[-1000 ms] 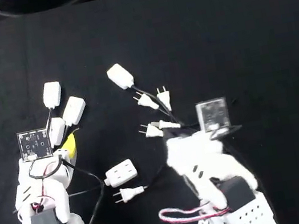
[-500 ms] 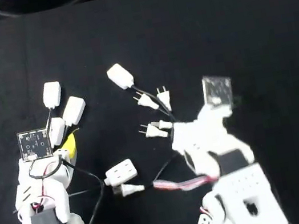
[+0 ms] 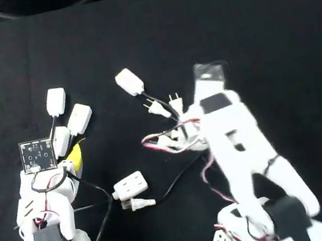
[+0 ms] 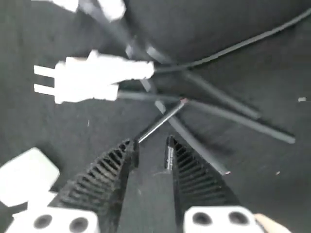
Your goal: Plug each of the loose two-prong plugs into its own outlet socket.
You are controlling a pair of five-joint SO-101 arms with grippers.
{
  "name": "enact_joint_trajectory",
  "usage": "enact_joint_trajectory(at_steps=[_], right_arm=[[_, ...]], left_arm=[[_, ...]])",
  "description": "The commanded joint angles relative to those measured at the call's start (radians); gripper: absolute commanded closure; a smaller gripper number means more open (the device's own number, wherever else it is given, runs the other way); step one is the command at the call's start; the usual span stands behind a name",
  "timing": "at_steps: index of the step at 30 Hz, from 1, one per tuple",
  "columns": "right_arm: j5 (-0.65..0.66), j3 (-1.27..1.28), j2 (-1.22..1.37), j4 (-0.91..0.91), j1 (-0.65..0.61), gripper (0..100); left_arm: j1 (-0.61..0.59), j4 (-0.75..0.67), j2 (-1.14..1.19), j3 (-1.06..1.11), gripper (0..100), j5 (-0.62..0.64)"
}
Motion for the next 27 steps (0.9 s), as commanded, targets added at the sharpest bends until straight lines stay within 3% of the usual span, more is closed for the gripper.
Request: enact_joint_trajectory(at_steps=[1,10,19,27], right_arm=[[-0.061,-0.053,0.09,-0.018,-0.069,89.6],[-0.098,-0.074,0.317,-0.11,-0.063,90.0],[-0.127,-0.084,0.344,-0.138,0.041,95.9],[-0.121,-0.084,0.335,-0.144,0.052,96.8]], left_arm=[[-0.01,-0.02,-0.002,0.021,71,-0.011],[-0.01,-0.017,-0.002,0.021,71,-0.011],[-0.01,-0.015,-0.002,0.021,71,-0.011],[-0.01,-0.015,-0.002,0.021,71,-0.011]])
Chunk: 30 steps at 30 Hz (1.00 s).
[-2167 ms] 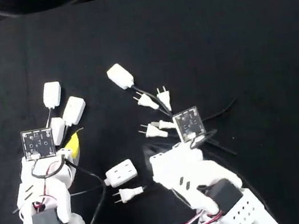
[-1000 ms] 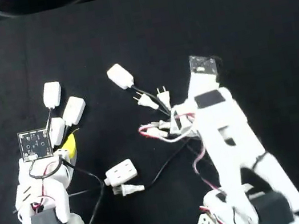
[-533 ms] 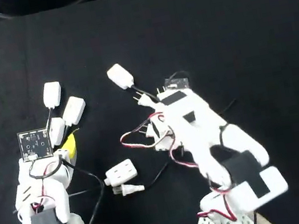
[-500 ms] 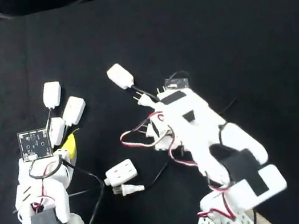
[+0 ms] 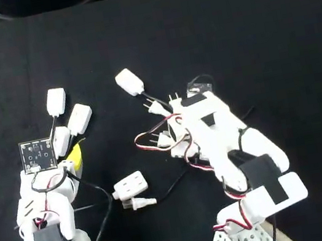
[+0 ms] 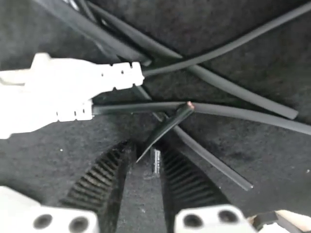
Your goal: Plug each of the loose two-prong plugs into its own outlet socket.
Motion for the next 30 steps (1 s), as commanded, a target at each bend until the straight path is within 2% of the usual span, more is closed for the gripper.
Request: enact_joint_trajectory(at_steps=[1,9,18,24,30], right_arm=[[-0.011,-0.038,-0.007,-0.032,0.035,97.0],[-0.011,-0.051,-0.065,0.049,0.038,98.7],[-0.008,-0.197,-0.124,0.075,0.186,98.7],[0.238,-0.335,-0.102,0.046,0.199,98.6],[0.281,-0.504,0.081,-0.012,0.196,98.3]], left_arm=[[-0.01,-0.015,-0.002,0.021,71,-0.012],[-0.004,-0.012,-0.002,0.021,71,-0.049],[-0.004,-0.012,-0.002,0.021,71,-0.051],[-0.004,-0.012,-0.002,0.021,71,-0.051],[-0.002,-0.012,-0.002,0.021,71,-0.051]])
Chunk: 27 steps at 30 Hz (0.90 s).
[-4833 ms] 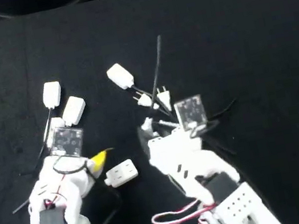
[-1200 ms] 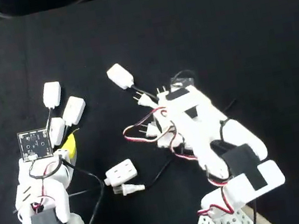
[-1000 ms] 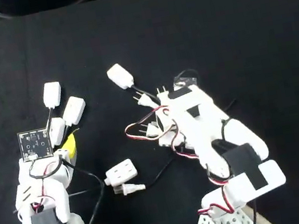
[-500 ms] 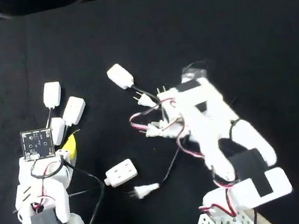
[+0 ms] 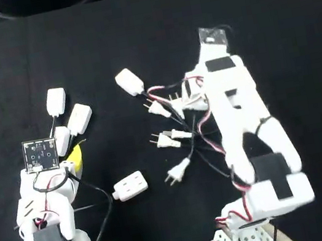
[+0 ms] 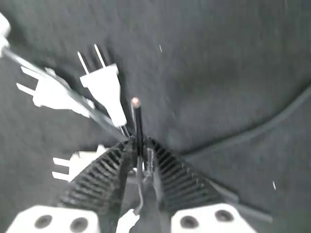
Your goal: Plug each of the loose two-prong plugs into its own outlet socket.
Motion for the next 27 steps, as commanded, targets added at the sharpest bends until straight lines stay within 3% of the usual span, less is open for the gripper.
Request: enact_joint_trajectory(at_steps=[1,7,11,27], right_arm=[[0.015,-0.16,0.104,-0.014,0.015,98.3],[0.14,-0.374,0.298,0.16,0.034,98.4],[0.14,-0.397,0.286,0.247,0.057,98.6],[0.098,-0.094,0.134,0.037,0.037,98.4]], left_arm=[[-0.002,-0.012,-0.002,0.021,71,-0.008],[-0.002,-0.012,-0.002,0.021,71,-0.008],[-0.001,-0.012,-0.002,0.021,71,-0.005],[0.048,0.057,0.0,0.021,71,-0.008]])
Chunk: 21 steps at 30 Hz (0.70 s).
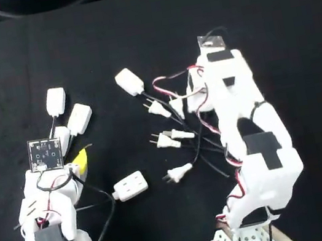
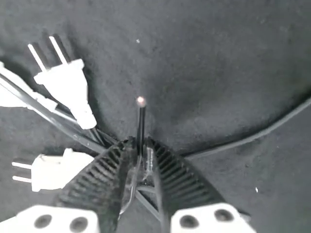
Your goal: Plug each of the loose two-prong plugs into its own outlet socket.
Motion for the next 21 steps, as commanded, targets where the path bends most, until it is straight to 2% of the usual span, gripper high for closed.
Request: enact_joint_trajectory(at_steps=[1,21], right_arm=[[-0.008,0.002,-0.051,-0.041,-0.012,98.4],[-0.009,0.005,-0.053,-0.049,-0.014,98.4]], left_arm=[[0.013,0.003,0.0,0.019,71,-0.008],[0.013,0.003,0.0,0.019,71,-0.008]])
